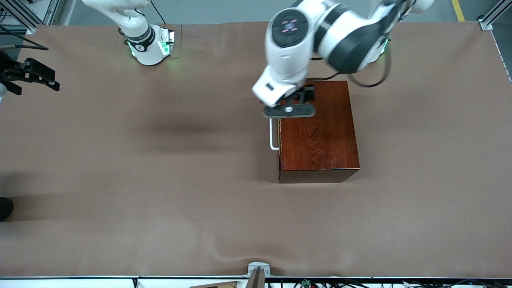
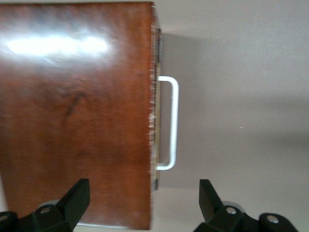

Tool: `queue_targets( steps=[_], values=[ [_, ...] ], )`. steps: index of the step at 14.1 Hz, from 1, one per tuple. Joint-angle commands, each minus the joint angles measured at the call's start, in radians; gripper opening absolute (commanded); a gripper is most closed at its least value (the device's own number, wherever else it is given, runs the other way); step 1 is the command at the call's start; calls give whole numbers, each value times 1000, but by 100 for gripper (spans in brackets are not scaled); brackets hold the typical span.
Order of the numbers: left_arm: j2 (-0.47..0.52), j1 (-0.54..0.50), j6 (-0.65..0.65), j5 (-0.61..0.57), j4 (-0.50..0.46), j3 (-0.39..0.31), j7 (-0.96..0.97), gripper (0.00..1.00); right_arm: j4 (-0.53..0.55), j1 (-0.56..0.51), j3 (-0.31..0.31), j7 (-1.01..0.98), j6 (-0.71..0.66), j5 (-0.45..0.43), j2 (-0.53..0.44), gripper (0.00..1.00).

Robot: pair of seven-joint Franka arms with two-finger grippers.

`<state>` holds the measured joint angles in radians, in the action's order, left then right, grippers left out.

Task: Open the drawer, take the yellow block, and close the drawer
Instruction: 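Reach the left gripper to the white drawer handle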

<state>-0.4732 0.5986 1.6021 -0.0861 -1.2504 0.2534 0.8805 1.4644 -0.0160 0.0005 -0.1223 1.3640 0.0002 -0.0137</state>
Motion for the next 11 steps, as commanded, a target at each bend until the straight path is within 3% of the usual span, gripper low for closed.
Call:
queue_targets(
  steps=[1,5,11],
  values=[
    [-94,111,36,-32,81,-90,106,100,-1,-15,10,-8,1,-17,-8,100],
    [-182,329,93,-30,85,-295,204,100,-7,-15,9,-7,1,-19,-6,100],
    [-265,388,154,-33,85,-324,311,100,-12,-16,10,-10,1,-25,-6,100]
  ],
)
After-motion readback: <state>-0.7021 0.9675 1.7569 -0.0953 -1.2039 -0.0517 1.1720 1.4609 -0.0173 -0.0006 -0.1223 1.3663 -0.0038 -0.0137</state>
